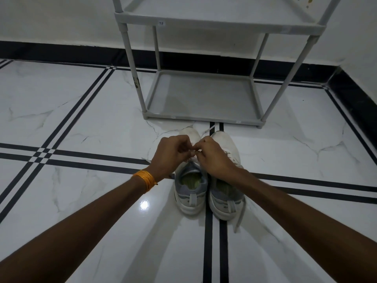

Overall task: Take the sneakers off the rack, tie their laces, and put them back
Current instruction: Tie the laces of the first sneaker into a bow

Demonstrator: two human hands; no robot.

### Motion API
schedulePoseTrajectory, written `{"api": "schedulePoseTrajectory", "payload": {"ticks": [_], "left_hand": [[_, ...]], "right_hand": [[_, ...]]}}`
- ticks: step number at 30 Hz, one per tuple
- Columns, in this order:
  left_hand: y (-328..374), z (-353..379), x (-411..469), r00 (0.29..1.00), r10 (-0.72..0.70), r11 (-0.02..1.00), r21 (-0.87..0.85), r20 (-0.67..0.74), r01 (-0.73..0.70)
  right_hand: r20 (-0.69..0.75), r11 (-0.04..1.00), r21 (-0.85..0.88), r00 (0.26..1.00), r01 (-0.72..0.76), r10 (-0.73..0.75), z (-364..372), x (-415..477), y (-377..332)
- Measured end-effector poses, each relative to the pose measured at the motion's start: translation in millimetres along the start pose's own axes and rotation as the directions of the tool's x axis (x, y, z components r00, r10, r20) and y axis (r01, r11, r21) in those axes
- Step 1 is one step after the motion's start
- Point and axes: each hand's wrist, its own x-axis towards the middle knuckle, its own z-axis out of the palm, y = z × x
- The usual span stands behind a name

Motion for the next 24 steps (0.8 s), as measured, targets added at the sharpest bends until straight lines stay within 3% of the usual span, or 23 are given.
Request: {"api": "schedulePoseTrajectory", "payload": {"ticks": [3,6,11,16,21,24], "left_hand": [[0,6,-1,0.991,0.122,0.982,0.151,-0.046,-0.114],[-1,9,-1,0.989,0.145,0.965,0.225,-0.027,-0.136],[4,8,-3,0.989,0.146,0.972,0.188,-0.020,-0.140],[3,3,5,0.994,0.113,0.972,0.209,0.000,-0.111],[7,-3,12,0.997,0.021,0.973,0.228,0.081,-0.039],[8,-10,16,0.970,-0.186,0.981,0.077,0.159,0.175]], "right_hand": [[0.003,0.996,0.074,0.999,-0.049,0.049,-3,2,-5],[0.005,0.979,0.176,0.995,-0.102,0.103,-5,2,-4],[0.091,0.971,0.218,0.993,-0.094,0.076,-10,-2,-4],[0.030,0.974,0.215,0.997,-0.072,0.067,-9,-3,1],[-0.040,0.976,0.206,0.996,-0.065,0.074,-5,-4,-3],[-0.033,0.977,0.206,0.998,-0.045,0.053,-4,-2,-1]]}}
